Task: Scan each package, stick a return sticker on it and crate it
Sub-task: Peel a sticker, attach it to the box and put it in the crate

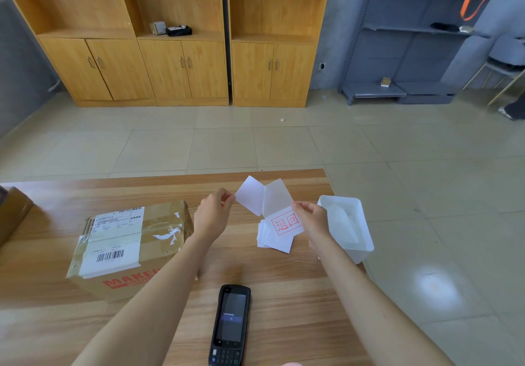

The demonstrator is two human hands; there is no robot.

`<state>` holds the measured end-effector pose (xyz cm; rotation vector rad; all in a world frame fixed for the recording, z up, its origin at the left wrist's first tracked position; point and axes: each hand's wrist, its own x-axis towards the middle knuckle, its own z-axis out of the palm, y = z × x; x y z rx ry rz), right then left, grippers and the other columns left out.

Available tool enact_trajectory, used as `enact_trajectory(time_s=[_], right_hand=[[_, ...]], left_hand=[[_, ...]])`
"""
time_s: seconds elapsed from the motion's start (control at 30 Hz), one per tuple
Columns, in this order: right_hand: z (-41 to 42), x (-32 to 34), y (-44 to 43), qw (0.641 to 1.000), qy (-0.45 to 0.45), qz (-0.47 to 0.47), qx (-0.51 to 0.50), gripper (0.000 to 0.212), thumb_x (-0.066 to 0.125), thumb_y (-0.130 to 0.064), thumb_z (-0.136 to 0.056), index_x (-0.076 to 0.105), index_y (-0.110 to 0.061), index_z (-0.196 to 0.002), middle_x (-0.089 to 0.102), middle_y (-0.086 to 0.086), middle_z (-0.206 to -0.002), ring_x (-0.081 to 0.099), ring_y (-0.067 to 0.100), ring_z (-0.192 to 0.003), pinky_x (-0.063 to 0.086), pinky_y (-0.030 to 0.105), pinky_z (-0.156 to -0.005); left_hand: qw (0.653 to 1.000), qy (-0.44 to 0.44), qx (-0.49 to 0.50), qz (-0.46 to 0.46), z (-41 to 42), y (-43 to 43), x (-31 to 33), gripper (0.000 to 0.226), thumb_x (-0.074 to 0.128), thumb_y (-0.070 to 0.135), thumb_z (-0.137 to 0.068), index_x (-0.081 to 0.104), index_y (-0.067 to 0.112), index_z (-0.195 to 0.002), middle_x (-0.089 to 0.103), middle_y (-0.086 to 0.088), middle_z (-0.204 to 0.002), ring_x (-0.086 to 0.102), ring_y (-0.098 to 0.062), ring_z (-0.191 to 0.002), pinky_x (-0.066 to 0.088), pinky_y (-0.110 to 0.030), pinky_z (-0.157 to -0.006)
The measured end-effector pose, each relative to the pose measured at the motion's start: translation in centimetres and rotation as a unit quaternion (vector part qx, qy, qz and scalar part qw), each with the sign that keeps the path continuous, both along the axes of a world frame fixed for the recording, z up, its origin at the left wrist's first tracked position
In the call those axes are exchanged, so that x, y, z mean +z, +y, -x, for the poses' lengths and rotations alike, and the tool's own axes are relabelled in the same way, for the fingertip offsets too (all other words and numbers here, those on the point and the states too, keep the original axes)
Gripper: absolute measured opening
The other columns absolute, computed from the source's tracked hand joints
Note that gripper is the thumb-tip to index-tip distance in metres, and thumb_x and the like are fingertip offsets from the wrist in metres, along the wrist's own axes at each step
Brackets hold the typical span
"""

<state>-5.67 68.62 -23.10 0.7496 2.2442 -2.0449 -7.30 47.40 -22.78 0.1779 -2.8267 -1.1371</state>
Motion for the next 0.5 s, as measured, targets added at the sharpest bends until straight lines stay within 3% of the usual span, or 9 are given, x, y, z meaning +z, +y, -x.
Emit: enact_trajectory(time_s=[0.13,0.5], right_hand=[[-0.1,-0.1,0.3,1.0,-0.008,-0.006,-0.008,0.018,0.059,-0.016,-0.093,0.065,-0.007,-0.106,0.065,0.006,-0.096,0.059,0.015,-0.08,0.039,0.018,-0.056],[-0.2,-1.5,1.6,0.999,-0.017,-0.021,-0.047,0.013,0.06,-0.019,-0.092,0.066,-0.01,-0.099,0.069,0.008,-0.095,0.064,0.021,-0.087,0.048,0.025,-0.067]], left_hand=[[1.0,-0.003,0.01,-0.001,0.1,-0.3,0.0,0.021,0.047,0.031,-0.098,0.062,0.016,-0.1,0.067,0.004,-0.097,0.059,-0.021,-0.089,0.041,-0.031,-0.068],[1.0,-0.003,0.013,-0.003,0.4,-0.8,-0.3,0.022,0.046,0.03,-0.098,0.062,0.016,-0.103,0.066,0.004,-0.1,0.057,-0.017,-0.087,0.039,-0.03,-0.067]])
